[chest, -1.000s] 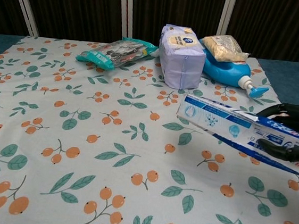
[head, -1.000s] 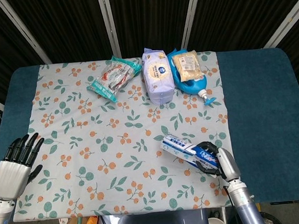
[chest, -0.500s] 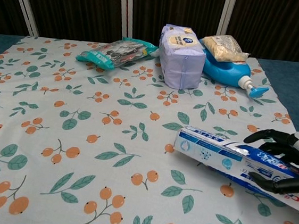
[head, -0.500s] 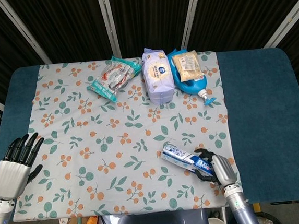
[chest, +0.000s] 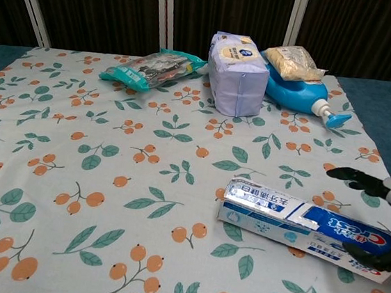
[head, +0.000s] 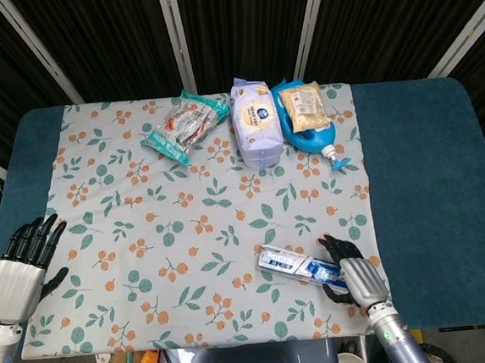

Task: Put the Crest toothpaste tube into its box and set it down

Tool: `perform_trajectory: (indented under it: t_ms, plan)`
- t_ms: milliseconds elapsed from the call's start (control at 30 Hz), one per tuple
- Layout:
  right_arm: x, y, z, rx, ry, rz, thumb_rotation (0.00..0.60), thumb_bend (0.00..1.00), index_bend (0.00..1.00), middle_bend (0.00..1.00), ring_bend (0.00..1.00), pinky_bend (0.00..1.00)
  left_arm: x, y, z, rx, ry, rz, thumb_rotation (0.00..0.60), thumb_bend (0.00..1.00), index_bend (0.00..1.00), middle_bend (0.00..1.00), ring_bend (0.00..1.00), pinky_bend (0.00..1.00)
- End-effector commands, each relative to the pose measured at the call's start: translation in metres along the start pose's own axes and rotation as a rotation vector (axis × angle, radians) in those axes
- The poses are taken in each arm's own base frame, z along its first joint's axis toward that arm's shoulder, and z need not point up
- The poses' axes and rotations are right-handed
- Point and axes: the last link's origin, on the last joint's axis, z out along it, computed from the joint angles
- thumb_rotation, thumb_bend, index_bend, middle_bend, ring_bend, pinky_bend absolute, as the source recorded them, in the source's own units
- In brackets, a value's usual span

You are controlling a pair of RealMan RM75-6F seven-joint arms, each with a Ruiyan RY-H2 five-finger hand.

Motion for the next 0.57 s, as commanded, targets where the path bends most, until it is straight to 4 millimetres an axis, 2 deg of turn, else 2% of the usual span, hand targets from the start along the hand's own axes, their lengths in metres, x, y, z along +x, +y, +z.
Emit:
perform_trajectory:
  t_ms: [33,167,300,400,567]
  plan:
    - [0.033,0.006,-0.011,-0.025,0.061,-0.083,0.600,0.39,0.00,0.00,0.00,0.00,0.001,-0.001,-0.002,0.025,-0.014,-0.035,0.600,0.00,0.07,0.06,0.12,0.18]
    - [0.070,0.031,-0.039,-0.088,0.150,-0.188,0.600,0.39,0.00,0.00,0.00,0.00,0.004,-0.001,-0.008,0.062,-0.055,-0.095,0.600,0.00,0.06,0.04,0.09,0.15]
    - [0.098,0.072,-0.065,-0.163,0.249,-0.425,0.600,0.39,0.00,0.00,0.00,0.00,0.005,0.003,-0.020,0.089,-0.139,-0.135,0.600,0.00,0.02,0.00,0.03,0.07]
    - [0.111,0.093,-0.083,-0.195,0.327,-0.525,0.600,0.39,0.00,0.00,0.00,0.00,0.008,0.006,-0.027,0.112,-0.205,-0.162,0.600,0.00,0.00,0.00,0.00,0.04]
    - [0.127,0.113,-0.107,-0.232,0.471,-0.560,0.600,0.39,0.00,0.00,0.00,0.00,0.009,0.006,-0.029,0.168,-0.271,-0.195,0.600,0.00,0.00,0.00,0.00,0.01]
